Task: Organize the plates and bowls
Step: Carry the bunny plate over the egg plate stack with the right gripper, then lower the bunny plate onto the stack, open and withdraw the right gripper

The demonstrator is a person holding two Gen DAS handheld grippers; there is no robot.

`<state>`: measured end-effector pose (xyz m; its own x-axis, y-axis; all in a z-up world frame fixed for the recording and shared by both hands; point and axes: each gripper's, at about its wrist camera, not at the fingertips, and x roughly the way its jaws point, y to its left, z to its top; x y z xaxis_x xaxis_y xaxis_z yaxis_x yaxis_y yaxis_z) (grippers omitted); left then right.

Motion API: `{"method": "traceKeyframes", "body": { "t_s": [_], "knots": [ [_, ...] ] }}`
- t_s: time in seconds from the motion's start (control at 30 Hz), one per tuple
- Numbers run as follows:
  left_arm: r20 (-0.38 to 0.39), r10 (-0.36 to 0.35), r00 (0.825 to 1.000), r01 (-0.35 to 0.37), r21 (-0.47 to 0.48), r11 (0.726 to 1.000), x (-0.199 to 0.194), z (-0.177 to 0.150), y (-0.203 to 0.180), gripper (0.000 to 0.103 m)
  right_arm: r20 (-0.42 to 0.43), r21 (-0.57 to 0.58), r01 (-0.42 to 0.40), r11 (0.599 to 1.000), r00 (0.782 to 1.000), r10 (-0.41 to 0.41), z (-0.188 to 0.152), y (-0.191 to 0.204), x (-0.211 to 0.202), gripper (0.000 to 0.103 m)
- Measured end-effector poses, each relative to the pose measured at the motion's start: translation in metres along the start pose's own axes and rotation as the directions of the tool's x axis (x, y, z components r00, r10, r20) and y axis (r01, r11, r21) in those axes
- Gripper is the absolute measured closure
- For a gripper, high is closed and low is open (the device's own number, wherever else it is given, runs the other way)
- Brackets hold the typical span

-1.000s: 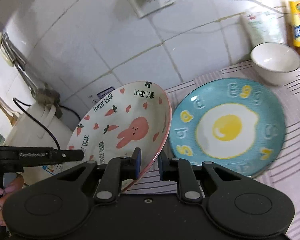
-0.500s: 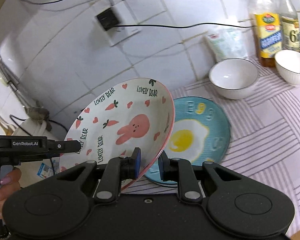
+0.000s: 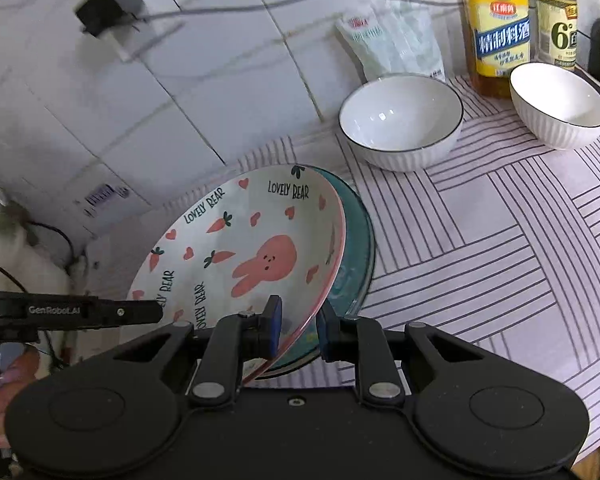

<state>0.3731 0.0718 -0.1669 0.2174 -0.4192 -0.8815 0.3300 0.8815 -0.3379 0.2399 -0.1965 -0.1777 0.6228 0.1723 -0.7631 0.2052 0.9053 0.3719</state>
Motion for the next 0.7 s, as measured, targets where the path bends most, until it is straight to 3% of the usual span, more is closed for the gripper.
{"method": "traceKeyframes", "body": {
  "t_s": [0.17,0.4,0.47,0.53,0.7],
  "knots": [
    [-0.037,0.005,0.999,-0.004,0.016,1.0,0.014,0.006,-0.004,0.079,-0.049,-0.01,0.007,1.0,0.999,-0.007,0.007,-0.007,0.01,0.08],
    [-0.07,0.054,0.996,-0.051,0.046,0.998,0.021,0.014,-0.006,0.079,-0.042,-0.039,0.044,0.998,0.998,-0.046,0.012,0.006,0.016,0.08],
    [-0.102,0.057,0.993,-0.047,0.105,0.993,0.024,0.013,-0.008,0.079,-0.077,-0.081,0.106,0.991,0.991,-0.112,0.015,0.018,0.018,0.076],
    [-0.113,0.04,0.993,-0.03,0.087,0.996,0.025,0.012,-0.005,0.079,-0.083,-0.138,0.162,0.977,0.981,-0.175,0.015,0.031,0.018,0.073],
    [-0.115,0.051,0.992,-0.038,0.107,0.993,0.023,0.01,-0.008,0.079,-0.085,-0.096,0.198,0.975,0.975,-0.206,0.015,0.029,0.023,0.071]
  ]
}}
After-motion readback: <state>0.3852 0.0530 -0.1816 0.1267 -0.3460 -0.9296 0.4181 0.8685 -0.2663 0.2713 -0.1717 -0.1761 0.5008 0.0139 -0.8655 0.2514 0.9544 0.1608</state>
